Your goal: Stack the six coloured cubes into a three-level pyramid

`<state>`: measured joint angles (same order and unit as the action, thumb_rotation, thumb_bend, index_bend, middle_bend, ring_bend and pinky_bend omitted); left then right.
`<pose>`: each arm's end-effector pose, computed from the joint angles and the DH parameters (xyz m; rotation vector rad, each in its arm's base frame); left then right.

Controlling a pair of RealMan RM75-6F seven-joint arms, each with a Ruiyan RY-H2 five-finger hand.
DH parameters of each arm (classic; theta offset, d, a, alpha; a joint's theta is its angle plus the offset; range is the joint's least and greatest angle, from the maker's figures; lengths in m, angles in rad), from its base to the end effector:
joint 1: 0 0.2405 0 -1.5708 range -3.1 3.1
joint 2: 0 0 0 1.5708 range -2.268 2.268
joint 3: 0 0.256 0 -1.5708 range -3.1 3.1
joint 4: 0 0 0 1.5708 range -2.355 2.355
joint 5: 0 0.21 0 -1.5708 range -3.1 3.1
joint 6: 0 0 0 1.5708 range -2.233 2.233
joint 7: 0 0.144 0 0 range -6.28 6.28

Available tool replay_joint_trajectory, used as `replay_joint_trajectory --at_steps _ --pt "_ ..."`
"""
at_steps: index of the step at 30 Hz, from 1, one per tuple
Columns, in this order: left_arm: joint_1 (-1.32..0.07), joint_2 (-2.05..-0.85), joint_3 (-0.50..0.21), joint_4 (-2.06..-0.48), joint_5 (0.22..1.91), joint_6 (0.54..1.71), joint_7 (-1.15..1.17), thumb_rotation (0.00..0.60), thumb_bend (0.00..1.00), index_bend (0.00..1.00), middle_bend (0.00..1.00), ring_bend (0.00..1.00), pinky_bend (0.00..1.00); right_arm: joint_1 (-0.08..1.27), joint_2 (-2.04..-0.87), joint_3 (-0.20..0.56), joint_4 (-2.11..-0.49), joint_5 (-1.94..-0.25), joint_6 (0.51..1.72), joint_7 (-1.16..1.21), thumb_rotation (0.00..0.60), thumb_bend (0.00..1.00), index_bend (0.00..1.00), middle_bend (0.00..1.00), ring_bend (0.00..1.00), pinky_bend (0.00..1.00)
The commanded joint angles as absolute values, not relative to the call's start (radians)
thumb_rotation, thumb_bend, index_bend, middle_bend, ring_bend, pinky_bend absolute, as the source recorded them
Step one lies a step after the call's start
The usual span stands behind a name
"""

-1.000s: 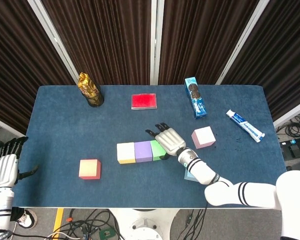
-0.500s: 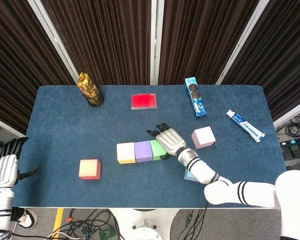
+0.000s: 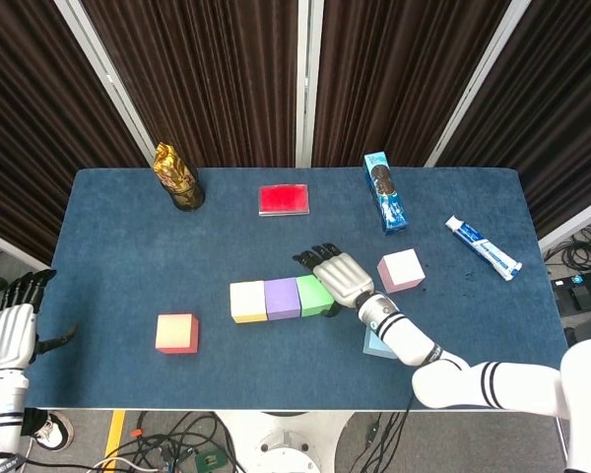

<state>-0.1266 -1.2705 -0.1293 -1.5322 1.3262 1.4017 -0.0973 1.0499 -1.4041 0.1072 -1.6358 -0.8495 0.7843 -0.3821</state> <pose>-0.3252 0.2093 0.1256 -1.1876 -1.0969 -0.9848 -0.0787 -0.3576 -0.0107 2.1356 -0.9598 0.8088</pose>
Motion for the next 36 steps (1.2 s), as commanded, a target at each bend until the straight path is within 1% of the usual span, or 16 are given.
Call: replay_joint_trajectory --at_steps 1,7,13,19,36 --pt "-0.13 -1.27 -0.131 -1.535 1.327 1.4 -0.092 0.6 0.22 0.11 0.09 0.0 0.04 1.02 -1.363 0.117 -1.661 -0.885 0.81 -0.349 0.6 0.03 0.0 0.06 0.0 0.0" --pt "-0.133 -1.272 -0.134 -1.54 1.321 1.398 -0.079 0.6 0.22 0.11 0.08 0.0 0.04 0.997 -1.348 0.095 -1.612 -0.87 0.821 -0.368 0.6 0.05 0.0 0.06 0.0 0.0" --pt "-0.133 -1.268 -0.134 -1.545 1.315 1.397 -0.069 0.6 0.22 0.11 0.09 0.0 0.04 0.995 -1.407 0.073 -1.515 -0.829 0.794 -0.395 0.6 0.08 0.0 0.05 0.0 0.0" --pt "-0.131 -1.268 -0.133 -1.543 1.309 1.396 -0.066 0.6 0.22 0.11 0.09 0.0 0.04 0.994 -1.47 0.081 -1.439 -0.833 0.767 -0.374 0.6 0.09 0.0 0.05 0.0 0.0" --pt "-0.125 -1.269 -0.13 -1.536 1.308 1.397 -0.076 0.6 0.22 0.11 0.09 0.0 0.04 0.976 -1.551 0.115 -1.371 -0.912 0.762 -0.317 0.6 0.1 0.0 0.05 0.0 0.0"
